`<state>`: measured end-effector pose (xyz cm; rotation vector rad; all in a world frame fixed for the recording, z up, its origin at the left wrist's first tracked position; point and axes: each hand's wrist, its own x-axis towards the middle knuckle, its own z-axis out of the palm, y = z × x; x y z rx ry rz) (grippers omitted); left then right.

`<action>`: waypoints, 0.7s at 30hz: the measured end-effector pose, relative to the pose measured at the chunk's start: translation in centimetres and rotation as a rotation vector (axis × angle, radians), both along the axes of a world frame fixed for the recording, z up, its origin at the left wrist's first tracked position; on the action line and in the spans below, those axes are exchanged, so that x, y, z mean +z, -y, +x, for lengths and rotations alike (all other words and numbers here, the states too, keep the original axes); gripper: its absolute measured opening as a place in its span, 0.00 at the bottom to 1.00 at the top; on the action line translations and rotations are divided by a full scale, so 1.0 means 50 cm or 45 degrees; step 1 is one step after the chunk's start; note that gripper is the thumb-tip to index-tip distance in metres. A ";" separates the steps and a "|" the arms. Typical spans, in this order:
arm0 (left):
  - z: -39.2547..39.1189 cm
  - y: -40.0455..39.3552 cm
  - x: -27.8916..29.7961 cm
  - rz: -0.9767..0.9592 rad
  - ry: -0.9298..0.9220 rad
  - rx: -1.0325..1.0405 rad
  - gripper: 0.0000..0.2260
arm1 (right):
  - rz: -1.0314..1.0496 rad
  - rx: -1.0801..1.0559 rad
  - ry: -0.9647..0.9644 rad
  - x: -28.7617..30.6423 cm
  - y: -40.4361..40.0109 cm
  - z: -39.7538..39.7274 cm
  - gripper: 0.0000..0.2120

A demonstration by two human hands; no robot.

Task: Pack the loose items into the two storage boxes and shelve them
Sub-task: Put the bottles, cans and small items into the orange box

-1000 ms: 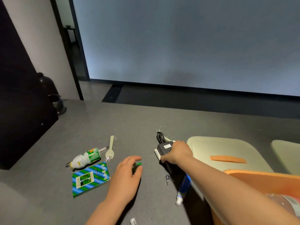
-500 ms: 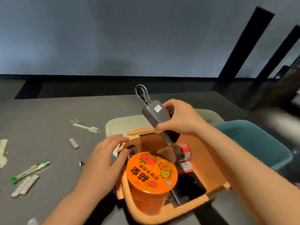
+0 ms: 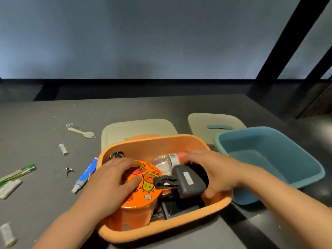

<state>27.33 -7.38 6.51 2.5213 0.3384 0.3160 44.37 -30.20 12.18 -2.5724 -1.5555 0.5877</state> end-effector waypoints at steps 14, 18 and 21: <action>0.008 0.013 -0.007 0.048 0.007 0.127 0.13 | -0.361 0.421 0.264 -0.088 -0.052 0.012 0.41; 0.009 0.021 -0.003 0.026 0.077 0.141 0.12 | -0.337 0.384 0.192 -0.104 -0.044 0.024 0.40; -0.007 0.012 -0.008 -0.104 0.226 0.163 0.11 | -0.221 0.275 0.104 -0.074 -0.060 0.026 0.37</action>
